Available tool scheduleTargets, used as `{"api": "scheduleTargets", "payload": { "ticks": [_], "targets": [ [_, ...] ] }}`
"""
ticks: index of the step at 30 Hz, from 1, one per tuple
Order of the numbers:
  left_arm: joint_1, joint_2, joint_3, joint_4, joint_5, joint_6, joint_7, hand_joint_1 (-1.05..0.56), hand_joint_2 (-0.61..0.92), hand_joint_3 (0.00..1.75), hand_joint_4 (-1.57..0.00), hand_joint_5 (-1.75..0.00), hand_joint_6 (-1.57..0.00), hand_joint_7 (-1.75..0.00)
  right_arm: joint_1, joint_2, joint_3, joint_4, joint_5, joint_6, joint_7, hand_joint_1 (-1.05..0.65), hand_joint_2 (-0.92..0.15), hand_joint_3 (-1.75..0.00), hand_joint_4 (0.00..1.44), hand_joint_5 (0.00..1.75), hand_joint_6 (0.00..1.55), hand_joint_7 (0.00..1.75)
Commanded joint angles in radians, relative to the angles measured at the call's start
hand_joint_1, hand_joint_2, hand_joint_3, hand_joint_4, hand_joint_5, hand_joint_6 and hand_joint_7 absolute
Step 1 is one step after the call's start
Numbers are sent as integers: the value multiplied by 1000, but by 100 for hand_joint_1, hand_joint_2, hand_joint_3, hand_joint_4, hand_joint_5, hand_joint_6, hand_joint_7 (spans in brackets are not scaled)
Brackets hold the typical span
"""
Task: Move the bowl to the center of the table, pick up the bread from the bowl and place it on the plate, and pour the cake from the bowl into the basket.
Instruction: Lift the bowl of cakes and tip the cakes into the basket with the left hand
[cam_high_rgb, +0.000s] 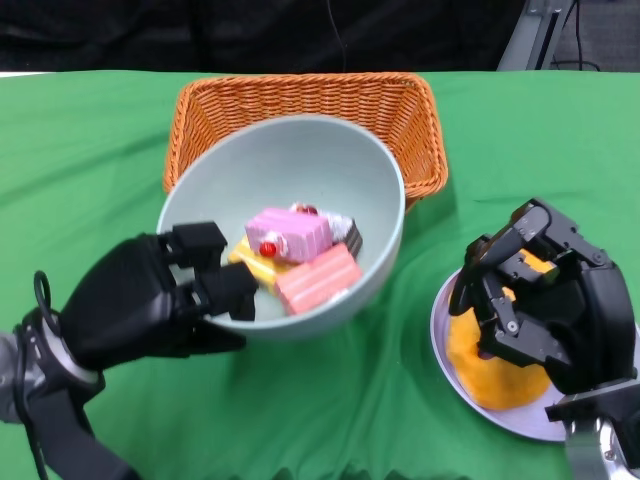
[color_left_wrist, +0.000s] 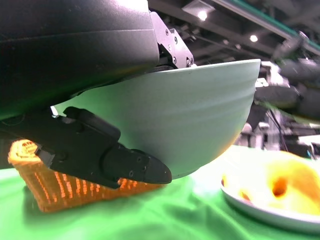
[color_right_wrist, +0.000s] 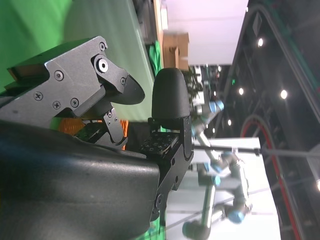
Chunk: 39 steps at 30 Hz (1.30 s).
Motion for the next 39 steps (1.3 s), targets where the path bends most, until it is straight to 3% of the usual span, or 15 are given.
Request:
{"api": "scheduleTargets", "payload": {
  "ticks": [1,16,23,29,39],
  "targets": [
    [-42,20,47,8,-53,-22,-33,-5,71,81,-70,-175,-67,-145,16,-4,8,-2,-15,-8,-1,-4,-62,-109,79,173,64,147],
    [-99,13,137,28,-109,-46,-158,-12,77,69,-74,-171,-76,-124,48,5,71,18,-49,-27,30,1,-48,-130,78,175,60,160],
    [-193,-53,211,127,-247,-90,-379,-15,81,62,-72,-168,-73,-129,82,28,157,51,-86,-55,55,2,-34,-149,82,175,65,160],
    [-244,-104,263,160,-324,-84,-514,-17,83,60,-75,-167,-76,-124,85,36,177,76,-89,-59,68,1,-35,-143,83,175,68,154],
    [-303,-171,328,198,-400,-50,-667,-17,84,60,-73,-170,-71,-134,89,41,196,81,-82,-27,74,2,-36,-146,81,175,67,154]
  ]
}}
